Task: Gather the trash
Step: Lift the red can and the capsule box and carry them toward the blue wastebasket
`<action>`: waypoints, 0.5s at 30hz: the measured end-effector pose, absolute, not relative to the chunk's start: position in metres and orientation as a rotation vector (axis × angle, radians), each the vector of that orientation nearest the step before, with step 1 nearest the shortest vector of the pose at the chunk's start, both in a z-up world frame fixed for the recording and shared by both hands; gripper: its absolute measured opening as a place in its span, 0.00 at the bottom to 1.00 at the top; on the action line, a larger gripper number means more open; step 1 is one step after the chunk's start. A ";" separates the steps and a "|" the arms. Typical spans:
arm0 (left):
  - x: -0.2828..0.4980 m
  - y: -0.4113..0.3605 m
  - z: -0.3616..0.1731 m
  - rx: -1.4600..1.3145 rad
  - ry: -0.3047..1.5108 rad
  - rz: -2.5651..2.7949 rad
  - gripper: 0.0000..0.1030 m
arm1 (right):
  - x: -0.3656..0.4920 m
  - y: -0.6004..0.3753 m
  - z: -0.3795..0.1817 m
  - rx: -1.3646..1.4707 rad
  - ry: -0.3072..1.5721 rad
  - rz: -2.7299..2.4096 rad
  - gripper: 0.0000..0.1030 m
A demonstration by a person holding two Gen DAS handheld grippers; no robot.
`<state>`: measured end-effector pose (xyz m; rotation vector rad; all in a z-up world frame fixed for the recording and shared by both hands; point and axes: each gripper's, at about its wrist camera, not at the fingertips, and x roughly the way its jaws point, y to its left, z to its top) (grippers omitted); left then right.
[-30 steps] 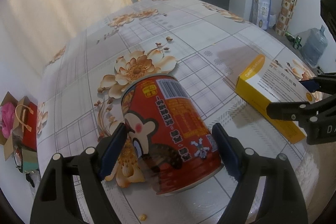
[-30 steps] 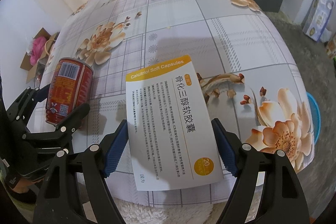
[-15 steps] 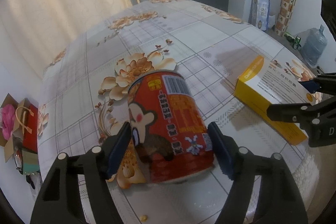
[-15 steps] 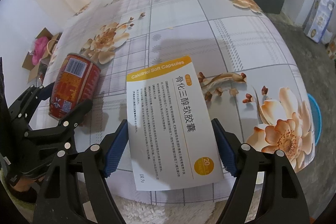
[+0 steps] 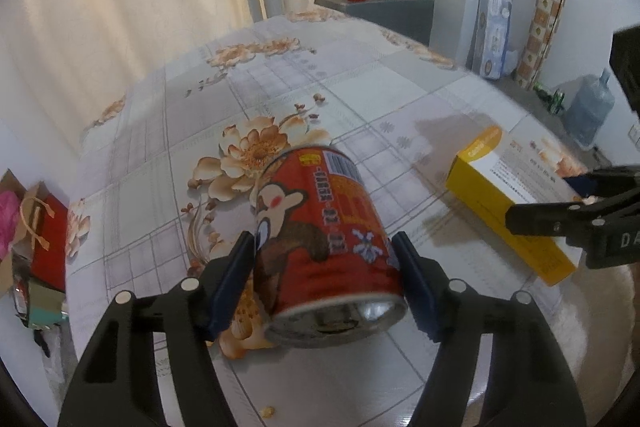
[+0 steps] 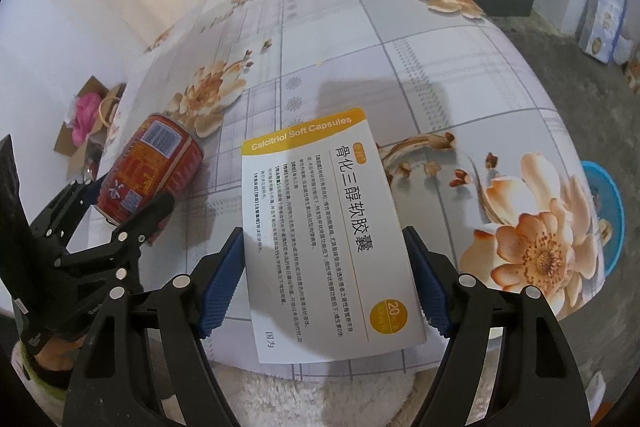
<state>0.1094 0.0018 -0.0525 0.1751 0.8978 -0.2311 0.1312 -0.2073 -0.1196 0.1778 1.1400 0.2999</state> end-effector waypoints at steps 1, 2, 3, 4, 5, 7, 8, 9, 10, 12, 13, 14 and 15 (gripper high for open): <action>0.110 0.002 -0.051 0.167 0.896 -0.236 0.66 | 0.130 -0.210 -0.118 0.190 1.134 0.301 0.70; 0.110 0.003 -0.049 0.161 0.892 -0.240 0.65 | 0.128 -0.212 -0.117 0.200 1.129 0.301 0.70; 0.110 0.002 -0.046 0.156 0.887 -0.245 0.65 | 0.126 -0.215 -0.115 0.210 1.123 0.300 0.70; 0.111 0.002 -0.044 0.153 0.884 -0.249 0.65 | 0.124 -0.218 -0.114 0.220 1.118 0.299 0.70; 0.110 0.001 -0.042 0.150 0.882 -0.252 0.65 | 0.123 -0.221 -0.112 0.228 1.114 0.300 0.70; 0.110 -0.002 -0.037 0.142 0.878 -0.263 0.65 | 0.119 -0.227 -0.111 0.248 1.103 0.303 0.70; 0.110 -0.003 -0.036 0.144 0.877 -0.266 0.64 | 0.118 -0.231 -0.110 0.254 1.100 0.303 0.70; 0.110 -0.005 -0.036 0.149 0.876 -0.266 0.64 | 0.118 -0.233 -0.111 0.262 1.099 0.302 0.70; 0.110 -0.007 -0.036 0.153 0.876 -0.264 0.64 | 0.118 -0.236 -0.112 0.278 1.102 0.305 0.70; 0.112 -0.010 -0.038 0.148 0.882 -0.264 0.64 | 0.119 -0.241 -0.117 0.313 1.106 0.315 0.70; 0.112 -0.010 -0.039 0.140 0.887 -0.263 0.64 | 0.118 -0.245 -0.118 0.334 1.107 0.320 0.70; 0.112 -0.010 -0.039 0.131 0.887 -0.260 0.64 | 0.118 -0.247 -0.119 0.341 1.106 0.322 0.70; 0.111 -0.011 -0.039 0.128 0.889 -0.258 0.64 | 0.117 -0.250 -0.118 0.344 1.104 0.323 0.70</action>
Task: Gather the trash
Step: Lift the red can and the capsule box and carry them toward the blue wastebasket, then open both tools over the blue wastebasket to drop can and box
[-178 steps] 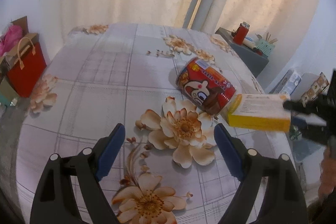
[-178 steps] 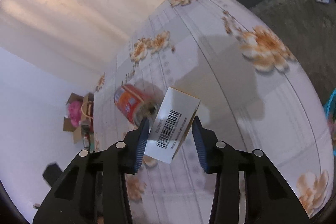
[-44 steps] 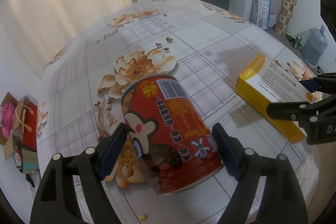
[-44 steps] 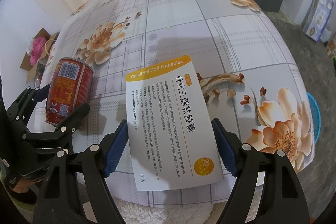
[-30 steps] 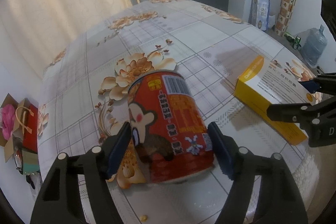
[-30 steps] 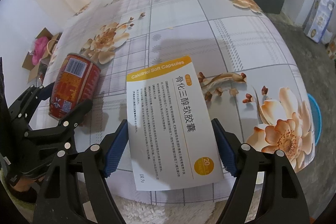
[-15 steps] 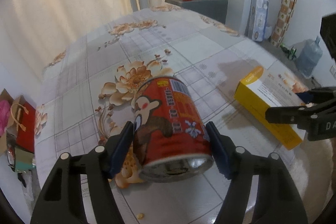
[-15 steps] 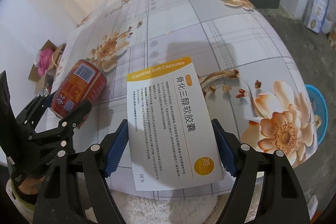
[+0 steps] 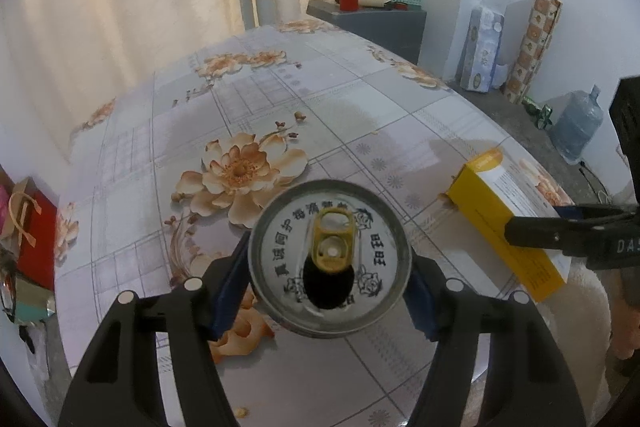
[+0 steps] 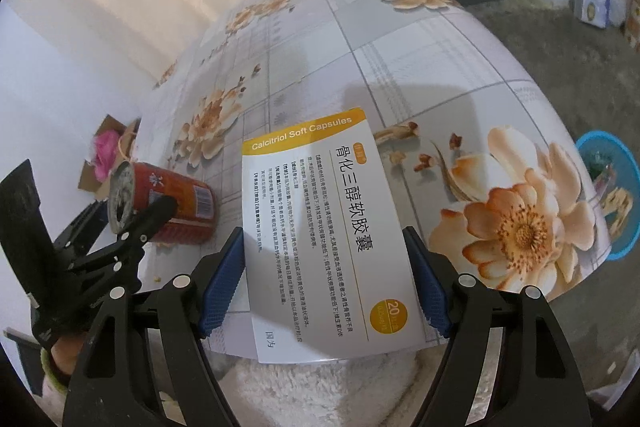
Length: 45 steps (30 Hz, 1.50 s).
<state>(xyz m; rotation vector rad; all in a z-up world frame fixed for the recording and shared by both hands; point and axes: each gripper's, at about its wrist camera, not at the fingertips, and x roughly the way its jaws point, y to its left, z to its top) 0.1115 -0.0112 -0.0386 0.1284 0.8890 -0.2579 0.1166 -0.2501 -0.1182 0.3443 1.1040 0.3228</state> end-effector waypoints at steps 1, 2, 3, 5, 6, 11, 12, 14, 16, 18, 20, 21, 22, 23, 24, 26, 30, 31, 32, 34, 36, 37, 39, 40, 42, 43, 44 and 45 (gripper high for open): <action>0.110 -0.013 -0.037 0.129 0.885 -0.260 0.64 | 0.115 -0.253 -0.117 0.346 1.099 0.325 0.70; 0.110 -0.014 -0.036 0.133 0.880 -0.262 0.64 | 0.114 -0.256 -0.117 0.348 1.096 0.326 0.70; 0.109 -0.016 -0.035 0.140 0.875 -0.262 0.64 | 0.112 -0.259 -0.117 0.352 1.092 0.327 0.70; 0.106 -0.022 -0.030 0.161 0.859 -0.268 0.64 | 0.109 -0.264 -0.116 0.362 1.084 0.325 0.70; 0.104 -0.026 -0.026 0.168 0.852 -0.275 0.64 | 0.108 -0.267 -0.115 0.371 1.079 0.323 0.70; 0.103 -0.043 -0.003 0.176 0.810 -0.333 0.64 | 0.100 -0.287 -0.107 0.420 1.038 0.311 0.70; 0.104 -0.050 0.003 0.180 0.796 -0.350 0.64 | 0.097 -0.294 -0.104 0.431 1.027 0.304 0.70; 0.107 -0.062 0.014 0.181 0.776 -0.388 0.64 | 0.091 -0.308 -0.099 0.453 1.002 0.287 0.70; 0.113 -0.078 0.023 0.177 0.767 -0.440 0.64 | 0.082 -0.328 -0.093 0.488 0.969 0.260 0.70; 0.118 -0.100 0.031 0.170 0.769 -0.510 0.64 | 0.076 -0.346 -0.087 0.513 0.940 0.232 0.70; 0.123 -0.125 0.037 0.172 0.772 -0.579 0.64 | 0.064 -0.374 -0.080 0.547 0.902 0.185 0.70; 0.126 -0.140 0.040 0.171 0.777 -0.622 0.64 | 0.060 -0.384 -0.078 0.554 0.890 0.165 0.70; 0.128 -0.154 0.041 0.169 0.782 -0.654 0.64 | 0.052 -0.402 -0.075 0.561 0.873 0.127 0.70; 0.131 -0.170 0.042 0.166 0.789 -0.690 0.64 | 0.047 -0.415 -0.074 0.567 0.865 0.099 0.70; 0.134 -0.182 0.041 0.164 0.797 -0.716 0.64 | 0.042 -0.429 -0.073 0.575 0.859 0.071 0.70; 0.143 -0.222 0.038 0.151 0.835 -0.793 0.64 | 0.031 -0.461 -0.076 0.593 0.853 0.001 0.70; 0.159 -0.302 0.015 0.133 0.954 -0.905 0.64 | 0.018 -0.523 -0.096 0.619 0.883 -0.145 0.70; 0.162 -0.321 0.006 0.134 0.988 -0.914 0.64 | 0.017 -0.531 -0.101 0.621 0.892 -0.170 0.70; 0.165 -0.335 -0.001 0.144 1.010 -0.920 0.64 | 0.017 -0.546 -0.110 0.629 0.908 -0.203 0.70; 0.171 -0.376 -0.025 0.178 1.073 -0.932 0.64 | 0.024 -0.568 -0.129 0.643 0.945 -0.257 0.70; 0.181 -0.411 -0.052 0.186 1.157 -0.925 0.64 | 0.032 -0.583 -0.143 0.651 0.978 -0.289 0.70; 0.185 -0.424 -0.062 0.185 1.187 -0.920 0.64 | 0.037 -0.594 -0.154 0.655 1.000 -0.309 0.70; 0.194 -0.450 -0.083 0.210 1.230 -0.899 0.64 | 0.045 -0.606 -0.165 0.659 1.021 -0.322 0.70; 0.199 -0.468 -0.095 0.241 1.251 -0.886 0.64 | 0.049 -0.612 -0.170 0.661 1.030 -0.330 0.70; 0.208 -0.493 -0.116 0.264 1.303 -0.860 0.64 | 0.060 -0.628 -0.184 0.665 1.051 -0.349 0.70; 0.211 -0.501 -0.123 0.268 1.319 -0.845 0.64 | 0.066 -0.628 -0.187 0.669 1.056 -0.353 0.70; 0.216 -0.512 -0.132 0.277 1.334 -0.825 0.64 | 0.073 -0.634 -0.194 0.678 1.064 -0.358 0.71; 0.221 -0.523 -0.141 0.293 1.347 -0.803 0.64 | 0.079 -0.641 -0.200 0.685 1.073 -0.361 0.71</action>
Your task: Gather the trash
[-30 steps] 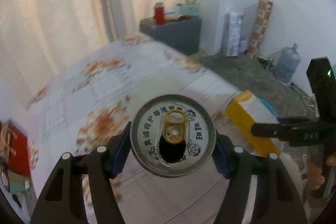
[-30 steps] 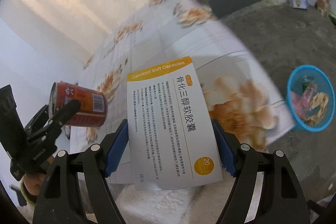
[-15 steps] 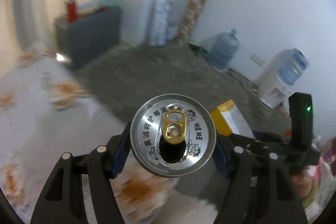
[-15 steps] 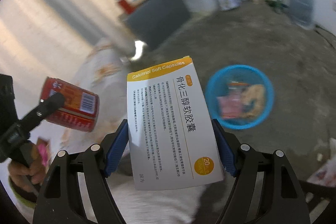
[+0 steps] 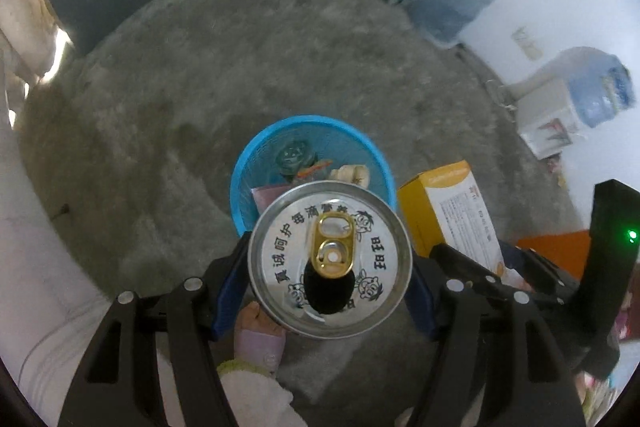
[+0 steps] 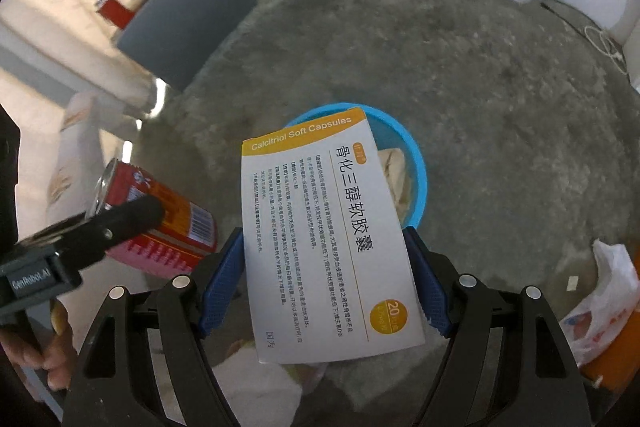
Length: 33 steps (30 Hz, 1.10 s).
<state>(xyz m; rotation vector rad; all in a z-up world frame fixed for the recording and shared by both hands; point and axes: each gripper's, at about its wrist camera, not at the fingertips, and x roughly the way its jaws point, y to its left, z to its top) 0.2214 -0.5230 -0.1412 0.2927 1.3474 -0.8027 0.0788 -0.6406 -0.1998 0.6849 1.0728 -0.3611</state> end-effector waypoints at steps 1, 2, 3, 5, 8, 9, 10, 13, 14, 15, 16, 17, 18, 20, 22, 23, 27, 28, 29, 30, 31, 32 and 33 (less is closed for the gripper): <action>0.225 -0.526 -0.150 0.303 1.357 -0.793 0.64 | 0.087 -0.647 -0.209 0.693 1.078 -0.370 0.71; 0.229 -0.535 -0.160 0.311 1.374 -0.788 0.66 | 0.090 -0.650 -0.214 0.699 1.079 -0.376 0.72; 0.230 -0.535 -0.165 0.308 1.380 -0.788 0.70 | 0.097 -0.654 -0.223 0.705 1.087 -0.383 0.72; 0.239 -0.543 -0.178 0.305 1.379 -0.756 0.76 | 0.105 -0.662 -0.242 0.735 1.120 -0.400 0.72; 0.247 -0.543 -0.190 0.300 1.389 -0.730 0.78 | 0.104 -0.666 -0.258 0.776 1.127 -0.405 0.72; 0.249 -0.543 -0.192 0.300 1.390 -0.719 0.78 | 0.102 -0.667 -0.259 0.782 1.124 -0.410 0.72; 0.249 -0.542 -0.192 0.297 1.391 -0.716 0.78 | 0.099 -0.667 -0.259 0.791 1.117 -0.405 0.73; 0.251 -0.532 -0.189 0.274 1.392 -0.699 0.78 | 0.093 -0.667 -0.255 0.790 1.105 -0.403 0.73; 0.250 -0.529 -0.186 0.264 1.390 -0.699 0.78 | 0.091 -0.666 -0.253 0.792 1.101 -0.403 0.73; 0.249 -0.525 -0.181 0.256 1.382 -0.703 0.78 | 0.090 -0.668 -0.253 0.797 1.095 -0.402 0.73; 0.249 -0.523 -0.178 0.255 1.372 -0.704 0.78 | 0.087 -0.669 -0.252 0.802 1.089 -0.402 0.73; 0.248 -0.520 -0.173 0.252 1.362 -0.708 0.78 | 0.084 -0.669 -0.249 0.806 1.082 -0.403 0.73; 0.247 -0.516 -0.167 0.243 1.351 -0.716 0.78 | 0.081 -0.670 -0.247 0.810 1.074 -0.402 0.73; 0.243 -0.503 -0.150 0.227 1.330 -0.733 0.78 | 0.073 -0.666 -0.238 0.811 1.054 -0.391 0.73; 0.237 -0.490 -0.130 0.209 1.305 -0.757 0.78 | 0.064 -0.659 -0.227 0.803 1.038 -0.387 0.73; 0.232 -0.482 -0.119 0.198 1.291 -0.775 0.78 | 0.058 -0.654 -0.219 0.801 1.025 -0.378 0.73; 0.204 -0.441 -0.066 0.153 1.189 -0.869 0.78 | 0.029 -0.625 -0.184 0.769 0.967 -0.348 0.76; 0.190 -0.426 -0.048 0.155 1.141 -0.905 0.78 | 0.021 -0.617 -0.175 0.760 0.953 -0.341 0.77; 0.179 -0.414 -0.037 0.160 1.106 -0.923 0.78 | 0.010 -0.604 -0.165 0.747 0.937 -0.332 0.78; 0.167 -0.400 -0.025 0.164 1.071 -0.933 0.81 | 0.001 -0.593 -0.156 0.735 0.922 -0.325 0.80; 0.151 -0.379 -0.013 0.167 1.030 -0.944 0.82 | -0.011 -0.578 -0.144 0.719 0.901 -0.318 0.81; 0.138 -0.361 -0.003 0.159 1.002 -0.950 0.83 | -0.019 -0.567 -0.137 0.705 0.888 -0.312 0.83; 0.129 -0.347 0.003 0.148 0.987 -0.954 0.84 | -0.025 -0.556 -0.131 0.691 0.880 -0.306 0.84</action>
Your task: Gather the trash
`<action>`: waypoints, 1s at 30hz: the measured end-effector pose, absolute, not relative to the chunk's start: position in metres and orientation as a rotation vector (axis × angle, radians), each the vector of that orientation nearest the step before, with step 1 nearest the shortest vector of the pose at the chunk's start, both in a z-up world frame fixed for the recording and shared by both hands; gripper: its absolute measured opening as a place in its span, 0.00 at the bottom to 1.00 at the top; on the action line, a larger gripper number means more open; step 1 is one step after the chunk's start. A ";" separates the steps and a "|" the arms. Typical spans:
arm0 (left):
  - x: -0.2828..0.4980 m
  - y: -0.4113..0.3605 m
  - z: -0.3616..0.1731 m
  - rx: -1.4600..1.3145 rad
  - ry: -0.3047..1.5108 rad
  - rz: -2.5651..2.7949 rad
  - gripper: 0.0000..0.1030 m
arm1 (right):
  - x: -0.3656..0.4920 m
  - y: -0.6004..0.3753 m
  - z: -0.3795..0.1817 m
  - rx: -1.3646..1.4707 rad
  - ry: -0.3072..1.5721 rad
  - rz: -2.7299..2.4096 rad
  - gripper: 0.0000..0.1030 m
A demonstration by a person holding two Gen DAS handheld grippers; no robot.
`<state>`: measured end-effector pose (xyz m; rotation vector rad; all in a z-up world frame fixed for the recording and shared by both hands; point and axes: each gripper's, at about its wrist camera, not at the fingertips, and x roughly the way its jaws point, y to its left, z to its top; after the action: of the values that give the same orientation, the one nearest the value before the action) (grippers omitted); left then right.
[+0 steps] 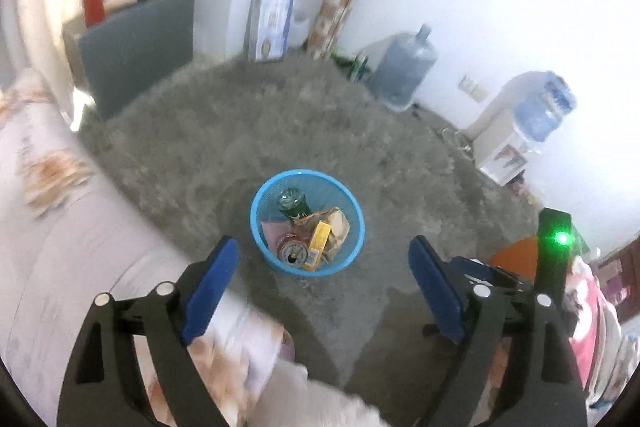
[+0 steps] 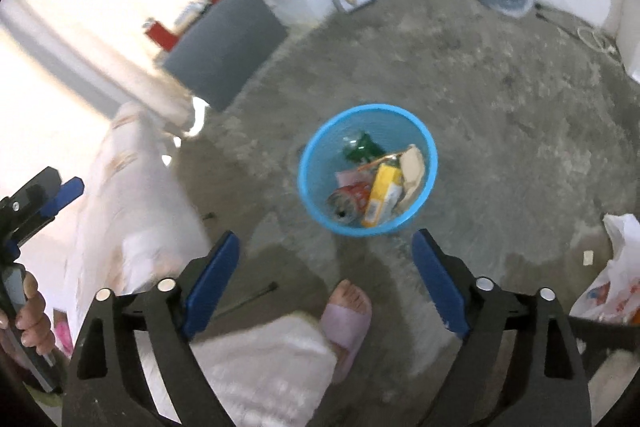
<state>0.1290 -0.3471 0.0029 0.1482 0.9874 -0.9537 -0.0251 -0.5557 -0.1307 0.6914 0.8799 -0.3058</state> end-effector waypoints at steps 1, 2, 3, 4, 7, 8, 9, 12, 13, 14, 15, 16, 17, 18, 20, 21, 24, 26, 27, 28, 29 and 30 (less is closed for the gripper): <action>0.117 -0.329 0.009 0.138 0.970 -0.944 0.85 | -0.035 -0.538 -0.120 0.661 0.870 -0.301 0.85; 0.105 -0.310 0.015 0.129 0.948 -0.924 0.86 | -0.042 -0.525 -0.113 0.638 0.864 -0.306 0.86; 0.093 -0.293 0.019 0.116 0.929 -0.917 0.87 | -0.047 -0.516 -0.109 0.623 0.858 -0.308 0.89; 0.081 -0.269 0.023 0.101 0.907 -0.894 0.88 | -0.052 -0.505 -0.103 0.608 0.850 -0.307 0.91; 0.052 -0.219 0.032 0.098 0.845 -0.804 0.90 | -0.068 -0.469 -0.081 0.549 0.815 -0.323 0.92; 0.045 -0.205 0.034 0.105 0.824 -0.761 0.92 | -0.072 -0.462 -0.078 0.535 0.804 -0.330 0.92; 0.034 -0.187 0.037 0.114 0.789 -0.706 0.94 | -0.076 -0.452 -0.072 0.519 0.793 -0.339 0.92; 0.013 -0.149 0.043 0.112 0.710 -0.598 0.95 | -0.081 -0.429 -0.058 0.490 0.764 -0.346 0.92; 0.009 -0.141 0.044 0.113 0.692 -0.569 0.95 | -0.080 -0.423 -0.053 0.473 0.754 -0.346 0.92; 0.006 -0.132 0.046 0.113 0.673 -0.543 0.95 | -0.081 -0.413 -0.046 0.439 0.733 -0.341 0.92; 0.004 -0.125 0.047 0.110 0.657 -0.527 0.95 | -0.083 -0.406 -0.042 0.414 0.718 -0.341 0.92; 0.003 -0.115 0.047 0.097 0.650 -0.513 0.95 | -0.083 -0.403 -0.039 0.393 0.709 -0.344 0.92; 0.004 -0.106 0.047 0.084 0.652 -0.496 0.95 | -0.082 -0.396 -0.035 0.364 0.701 -0.351 0.92; 0.003 -0.097 0.046 0.065 0.655 -0.476 0.95 | -0.082 -0.391 -0.033 0.348 0.695 -0.351 0.92; 0.002 -0.082 0.044 0.032 0.656 -0.462 0.95 | -0.081 -0.383 -0.028 0.329 0.690 -0.346 0.92; 0.000 -0.078 0.042 0.020 0.660 -0.456 0.95 | -0.079 -0.380 -0.028 0.321 0.689 -0.339 0.92; 0.002 -0.058 0.037 0.001 0.674 -0.387 0.95 | -0.072 -0.370 -0.026 0.313 0.686 -0.315 0.92; 0.001 -0.047 0.036 -0.007 0.670 -0.342 0.95 | -0.066 -0.366 -0.026 0.306 0.692 -0.290 0.92; 0.002 -0.041 0.035 -0.006 0.669 -0.305 0.95 | -0.067 -0.361 -0.024 0.298 0.689 -0.286 0.92; 0.002 -0.039 0.034 -0.008 0.669 -0.283 0.95 | -0.065 -0.362 -0.024 0.287 0.677 -0.286 0.92; 0.003 -0.035 0.033 -0.011 0.673 -0.255 0.95 | -0.065 -0.361 -0.025 0.283 0.668 -0.288 0.92; 0.004 -0.033 0.033 -0.012 0.679 -0.237 0.95 | -0.066 -0.363 -0.025 0.284 0.655 -0.288 0.92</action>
<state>0.0036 -0.0332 0.0326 -0.0124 0.6792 -0.2367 -0.0661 -0.3625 -0.0251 0.2843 0.6554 -0.2878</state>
